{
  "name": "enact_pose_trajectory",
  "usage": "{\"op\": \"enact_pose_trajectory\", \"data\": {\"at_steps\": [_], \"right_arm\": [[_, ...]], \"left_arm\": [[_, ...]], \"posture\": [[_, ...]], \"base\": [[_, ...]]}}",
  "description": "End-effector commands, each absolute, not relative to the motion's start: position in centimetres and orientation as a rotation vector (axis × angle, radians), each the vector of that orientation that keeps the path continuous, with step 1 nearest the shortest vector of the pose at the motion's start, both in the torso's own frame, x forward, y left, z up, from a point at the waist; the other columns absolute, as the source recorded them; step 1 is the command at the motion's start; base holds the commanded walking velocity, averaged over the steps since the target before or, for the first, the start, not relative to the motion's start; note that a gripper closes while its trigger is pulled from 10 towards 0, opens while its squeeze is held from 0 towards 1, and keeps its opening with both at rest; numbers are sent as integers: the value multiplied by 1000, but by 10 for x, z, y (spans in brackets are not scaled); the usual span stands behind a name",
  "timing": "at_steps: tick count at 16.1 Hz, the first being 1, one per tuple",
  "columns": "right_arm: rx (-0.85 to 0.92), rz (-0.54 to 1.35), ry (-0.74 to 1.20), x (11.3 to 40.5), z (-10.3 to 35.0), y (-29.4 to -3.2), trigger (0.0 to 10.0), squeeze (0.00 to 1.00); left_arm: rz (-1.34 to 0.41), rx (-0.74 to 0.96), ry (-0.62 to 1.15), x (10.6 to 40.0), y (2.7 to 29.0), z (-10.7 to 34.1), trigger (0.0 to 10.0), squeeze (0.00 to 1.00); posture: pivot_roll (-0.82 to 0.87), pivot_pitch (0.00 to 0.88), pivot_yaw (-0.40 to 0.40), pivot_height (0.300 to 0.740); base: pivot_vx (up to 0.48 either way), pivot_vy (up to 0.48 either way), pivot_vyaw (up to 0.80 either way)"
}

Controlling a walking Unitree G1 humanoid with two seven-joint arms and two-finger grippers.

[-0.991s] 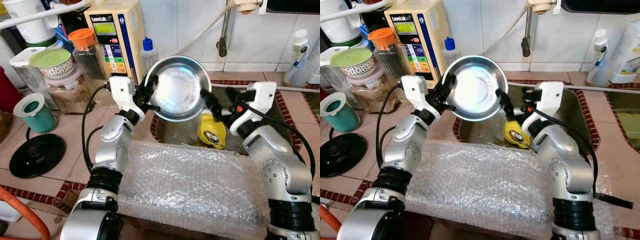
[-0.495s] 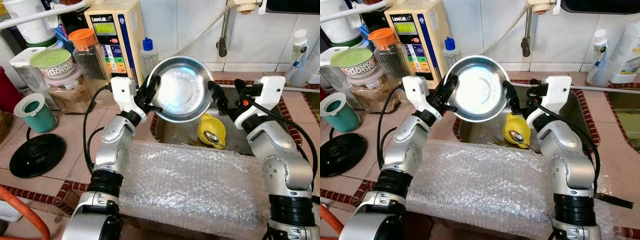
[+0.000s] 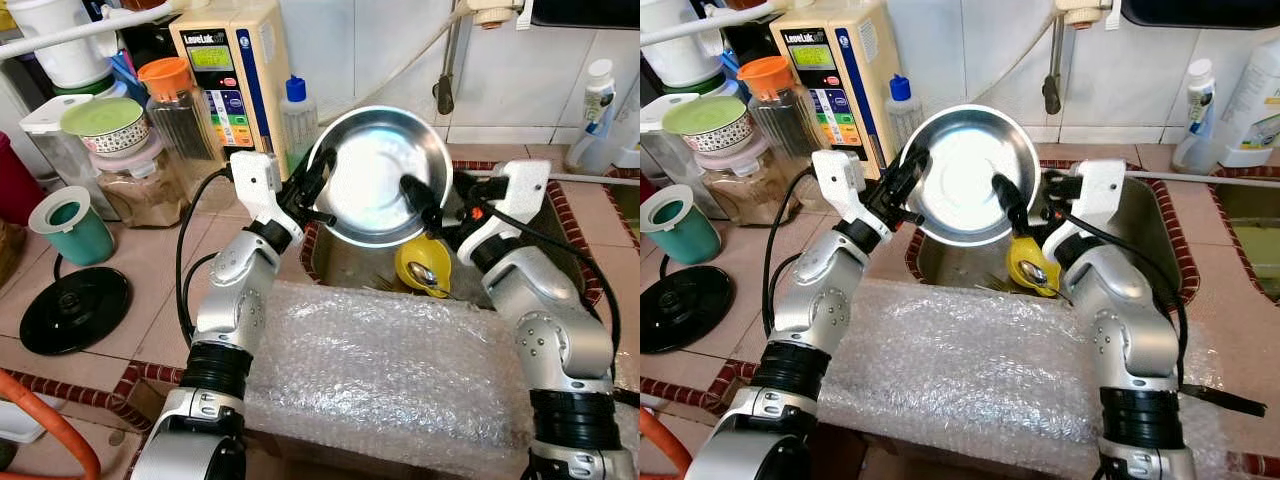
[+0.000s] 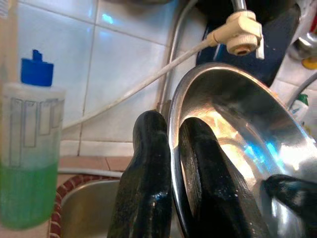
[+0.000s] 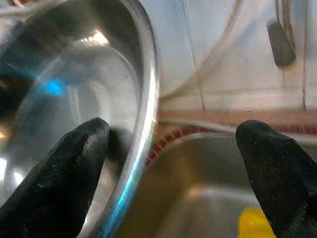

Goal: Kitchen organization

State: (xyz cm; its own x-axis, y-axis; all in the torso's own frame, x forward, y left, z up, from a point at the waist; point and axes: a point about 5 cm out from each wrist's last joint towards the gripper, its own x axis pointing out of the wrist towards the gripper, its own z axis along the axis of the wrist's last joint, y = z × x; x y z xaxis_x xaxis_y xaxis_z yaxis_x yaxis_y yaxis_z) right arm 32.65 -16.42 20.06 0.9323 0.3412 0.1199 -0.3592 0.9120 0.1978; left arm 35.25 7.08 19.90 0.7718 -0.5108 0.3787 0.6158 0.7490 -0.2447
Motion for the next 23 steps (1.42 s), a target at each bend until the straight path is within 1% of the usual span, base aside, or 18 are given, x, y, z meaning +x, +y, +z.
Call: {"op": "enact_pose_trajectory", "data": {"at_steps": [1,5,9,15,17,21,23], "right_arm": [[240,324,-53,331,198,-167,0,0],[294,300,-42,330,200,-169,0,0],[333,282,-13,329,195,-172,0,0],[357,324,176,325,174,-176,0,0],[376,302,184,326,173,-180,0,0],[371,296,185,325,175,-180,0,0],[367,271,172,326,176,-181,0,0]], "left_arm": [[-648,-373,-349,350,73,211,0,0],[-681,-371,-353,342,77,212,0,0],[-690,-376,-346,338,74,210,0,0],[-718,-341,-358,336,71,213,0,0],[-718,-337,-356,336,70,212,0,0],[-725,-321,-337,335,70,209,0,0],[-763,-287,-309,334,69,207,0,0]], "posture": [[-30,0,107,740],[-29,0,111,740],[-31,0,116,740],[-37,0,114,740],[-37,0,111,740],[-37,0,113,740],[-33,0,114,740]], "base": [[0,0,0],[0,0,0],[0,0,0],[0,0,0],[0,0,0],[0,0,0],[0,0,0]]}}
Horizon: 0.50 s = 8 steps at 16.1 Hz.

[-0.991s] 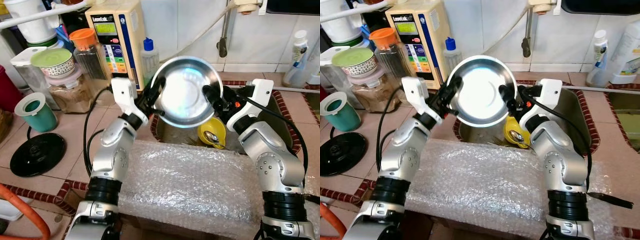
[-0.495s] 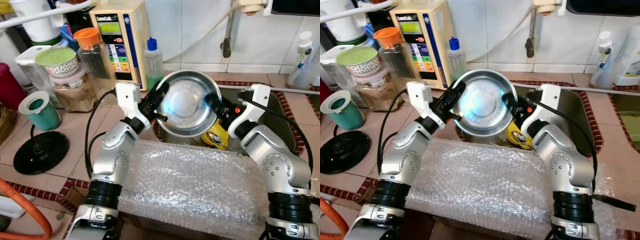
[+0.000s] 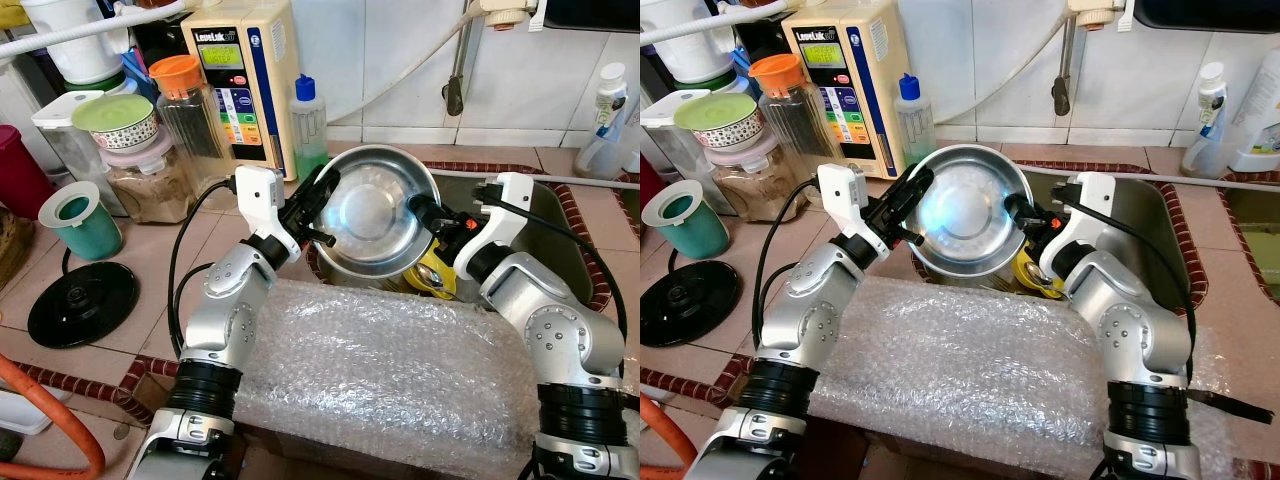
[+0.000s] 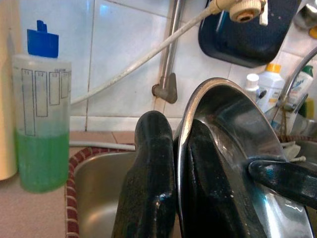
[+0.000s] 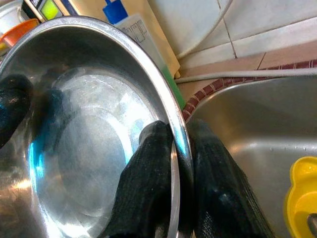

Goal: Kitchen organization

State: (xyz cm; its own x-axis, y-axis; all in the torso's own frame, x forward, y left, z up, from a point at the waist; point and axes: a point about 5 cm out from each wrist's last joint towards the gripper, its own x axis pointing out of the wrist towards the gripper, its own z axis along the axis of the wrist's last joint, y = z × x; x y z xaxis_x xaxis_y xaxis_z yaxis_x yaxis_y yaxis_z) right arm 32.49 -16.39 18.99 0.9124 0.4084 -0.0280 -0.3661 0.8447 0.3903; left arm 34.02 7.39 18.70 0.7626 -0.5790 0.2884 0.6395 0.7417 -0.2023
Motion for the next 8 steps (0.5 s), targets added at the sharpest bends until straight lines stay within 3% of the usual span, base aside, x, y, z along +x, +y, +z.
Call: {"op": "enact_pose_trajectory", "data": {"at_steps": [1,8], "right_arm": [[370,262,172,327,176,-182,0,0],[349,168,143,328,176,-195,0,0]], "left_arm": [[-782,-275,-294,335,70,206,0,0],[-821,-249,-280,339,61,209,0,0]], "posture": [[-33,0,117,740],[-42,0,127,740]], "base": [[0,0,0],[0,0,0]]}}
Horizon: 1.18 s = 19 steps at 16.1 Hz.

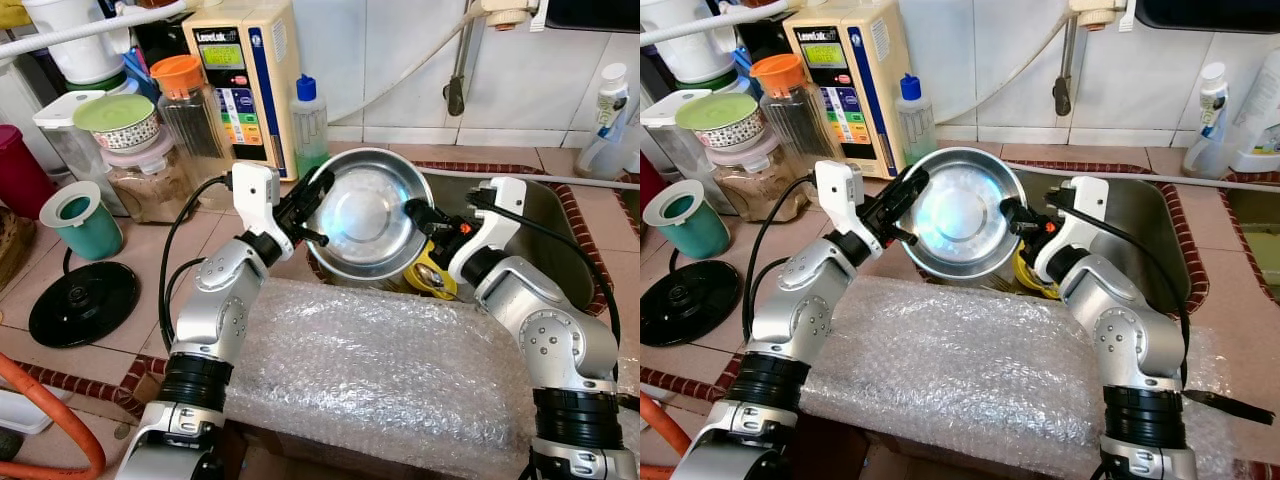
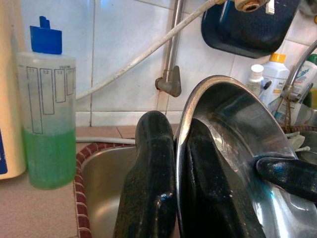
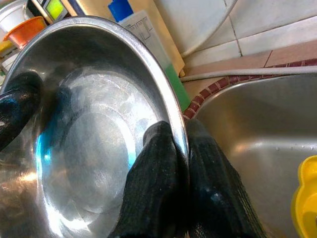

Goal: Kitchen organization

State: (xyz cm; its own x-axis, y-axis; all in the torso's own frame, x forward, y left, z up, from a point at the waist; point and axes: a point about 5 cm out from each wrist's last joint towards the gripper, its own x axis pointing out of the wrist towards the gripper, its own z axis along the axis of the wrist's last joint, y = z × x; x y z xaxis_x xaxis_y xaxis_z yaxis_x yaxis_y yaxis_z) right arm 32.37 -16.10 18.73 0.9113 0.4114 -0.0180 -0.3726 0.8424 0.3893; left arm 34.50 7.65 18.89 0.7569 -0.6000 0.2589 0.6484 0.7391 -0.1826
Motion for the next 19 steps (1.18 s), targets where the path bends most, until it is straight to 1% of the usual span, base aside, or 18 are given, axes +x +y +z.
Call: {"op": "enact_pose_trajectory", "data": {"at_steps": [1,2,3,6,7,8,11,13,19], "right_arm": [[347,151,124,329,179,-197,0,0],[335,118,109,330,180,-202,0,0],[324,103,99,332,181,-204,0,0],[293,47,68,336,186,-211,0,0],[269,30,63,336,186,-213,0,0],[208,-17,42,339,188,-218,0,0],[121,-74,6,346,193,-224,0,0],[65,-156,-6,351,193,-234,0,0],[65,-156,-6,351,193,-234,0,0]], "left_arm": [[-815,-248,-272,339,60,208,3843,0],[-809,-255,-256,341,58,205,10000,322],[-800,-253,-250,343,57,204,10000,1000],[-805,-257,-233,344,54,201,10000,1000],[-804,-243,-224,345,54,199,10000,1000],[-811,-236,-190,346,51,194,10000,1000],[-784,-141,-157,350,50,188,10000,1000],[-766,-31,-113,353,55,181,10000,1000],[-766,-31,-113,353,55,181,10000,1000]], "posture": [[-39,0,125,740],[-38,0,121,740],[-38,0,121,740],[-40,0,125,740],[-41,0,123,740],[-40,0,121,740],[-36,0,116,740],[-23,0,105,740],[-23,0,105,740]], "base": [[0,0,0],[0,0,0],[0,0,0],[0,0,0],[0,0,0],[0,0,0],[0,0,0],[0,0,0],[0,0,0]]}}
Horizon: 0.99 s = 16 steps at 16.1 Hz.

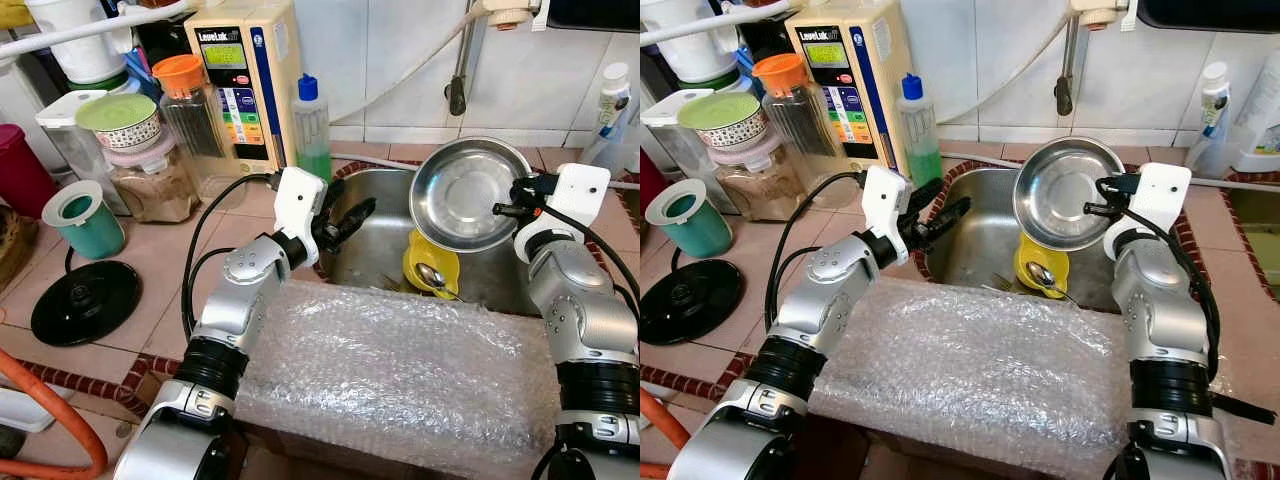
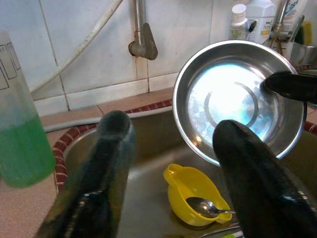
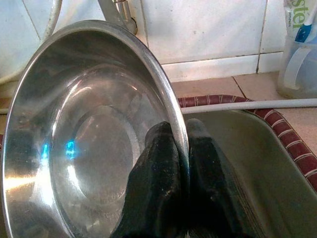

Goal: Kitchen organization

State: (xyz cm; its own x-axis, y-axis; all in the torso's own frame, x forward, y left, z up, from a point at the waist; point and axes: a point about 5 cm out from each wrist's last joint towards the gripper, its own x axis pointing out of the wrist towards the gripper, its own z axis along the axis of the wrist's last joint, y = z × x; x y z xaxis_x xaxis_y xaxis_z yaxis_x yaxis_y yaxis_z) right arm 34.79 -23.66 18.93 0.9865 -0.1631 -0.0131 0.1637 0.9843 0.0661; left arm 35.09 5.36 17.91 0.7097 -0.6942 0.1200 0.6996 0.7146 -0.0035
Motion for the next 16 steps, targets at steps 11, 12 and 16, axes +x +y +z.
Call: {"op": "enact_pose_trajectory", "data": {"at_steps": [11,12,16], "right_arm": [[-47,-245,51,356,169,-245,0,0],[-182,-315,126,354,143,-257,0,0],[-198,-327,138,352,138,-262,0,0]], "left_arm": [[-796,-1,-29,346,52,159,10000,1000],[-827,12,56,337,47,136,10000,1000],[-832,5,61,337,43,136,10000,0]], "posture": [[-41,0,128,740],[-41,0,128,740],[-49,0,132,740]], "base": [[0,0,0],[0,0,0],[0,0,0]]}}
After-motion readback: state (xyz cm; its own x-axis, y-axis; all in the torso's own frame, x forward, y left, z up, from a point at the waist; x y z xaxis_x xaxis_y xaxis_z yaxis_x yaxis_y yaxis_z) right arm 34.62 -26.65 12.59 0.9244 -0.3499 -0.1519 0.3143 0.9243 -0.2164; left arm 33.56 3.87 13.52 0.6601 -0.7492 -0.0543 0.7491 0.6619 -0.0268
